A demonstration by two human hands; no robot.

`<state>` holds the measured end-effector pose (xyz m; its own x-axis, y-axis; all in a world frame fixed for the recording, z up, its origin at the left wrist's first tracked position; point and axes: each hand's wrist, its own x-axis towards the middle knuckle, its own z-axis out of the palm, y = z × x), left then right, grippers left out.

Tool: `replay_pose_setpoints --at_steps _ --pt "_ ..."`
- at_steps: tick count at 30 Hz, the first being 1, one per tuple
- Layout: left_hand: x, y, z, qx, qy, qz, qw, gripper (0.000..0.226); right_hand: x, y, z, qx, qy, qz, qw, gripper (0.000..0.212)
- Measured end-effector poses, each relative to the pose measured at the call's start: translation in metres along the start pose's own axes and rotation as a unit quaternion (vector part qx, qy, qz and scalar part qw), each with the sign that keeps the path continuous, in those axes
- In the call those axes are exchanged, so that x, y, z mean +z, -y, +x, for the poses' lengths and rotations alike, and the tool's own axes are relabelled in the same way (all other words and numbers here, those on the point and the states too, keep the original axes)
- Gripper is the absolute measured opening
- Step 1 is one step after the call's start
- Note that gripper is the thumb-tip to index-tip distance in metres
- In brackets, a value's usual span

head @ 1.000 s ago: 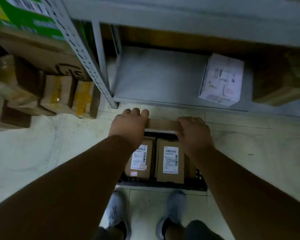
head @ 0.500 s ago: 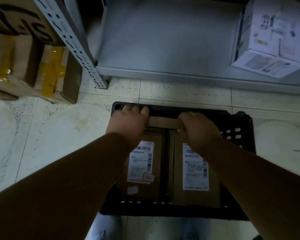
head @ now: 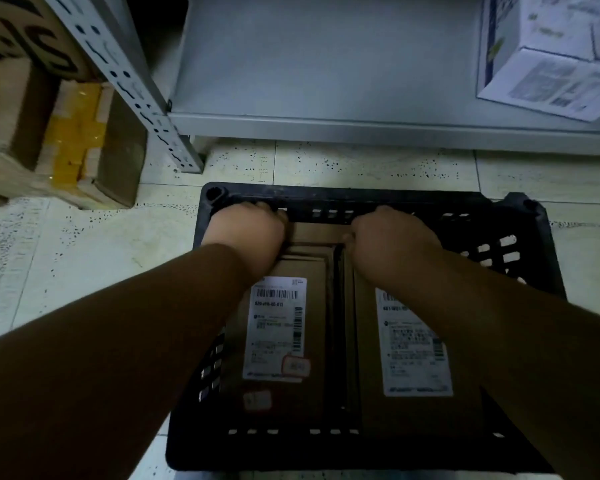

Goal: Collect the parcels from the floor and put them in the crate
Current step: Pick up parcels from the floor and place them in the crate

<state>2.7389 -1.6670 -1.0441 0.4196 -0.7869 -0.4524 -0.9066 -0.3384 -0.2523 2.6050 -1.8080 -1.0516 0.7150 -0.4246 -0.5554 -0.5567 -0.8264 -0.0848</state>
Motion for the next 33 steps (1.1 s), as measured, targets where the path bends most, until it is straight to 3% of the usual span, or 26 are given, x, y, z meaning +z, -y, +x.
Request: replay_pose_setpoints --at_steps 3,6,12,16,21,24,27,30,33 --pt "0.002 0.002 -0.004 0.000 -0.002 -0.005 1.000 0.037 -0.008 -0.006 0.002 -0.010 0.072 0.080 0.994 0.038" --pt "0.001 0.002 -0.007 0.012 -0.007 0.001 1.000 0.031 -0.025 -0.008 0.007 0.001 0.113 0.085 0.990 0.044" --pt "0.001 0.001 -0.009 0.016 0.009 0.004 1.000 0.055 -0.020 0.002 0.018 0.027 0.115 0.106 0.987 0.040" --pt "0.002 -0.001 -0.011 -0.010 0.022 0.017 1.000 0.036 -0.018 0.004 0.018 0.038 0.140 0.121 0.982 0.042" --pt "-0.002 0.000 -0.007 -0.024 0.086 -0.083 0.993 0.022 -0.013 0.005 0.011 0.021 0.158 0.110 0.981 0.042" --pt "-0.006 0.001 -0.001 -0.040 0.117 -0.135 0.983 0.018 -0.012 0.008 0.010 0.009 0.149 0.086 0.985 0.039" --pt "-0.009 0.002 0.001 -0.048 0.141 -0.163 0.975 0.013 -0.017 0.013 0.008 0.052 0.129 0.118 0.983 0.036" --pt "-0.010 -0.001 -0.007 -0.023 0.159 -0.178 0.971 0.018 -0.016 0.012 0.004 0.057 0.131 0.099 0.985 0.034" --pt "-0.008 -0.003 -0.018 -0.012 0.143 -0.207 0.968 0.022 -0.016 0.014 -0.009 0.066 0.058 0.126 0.988 0.026"
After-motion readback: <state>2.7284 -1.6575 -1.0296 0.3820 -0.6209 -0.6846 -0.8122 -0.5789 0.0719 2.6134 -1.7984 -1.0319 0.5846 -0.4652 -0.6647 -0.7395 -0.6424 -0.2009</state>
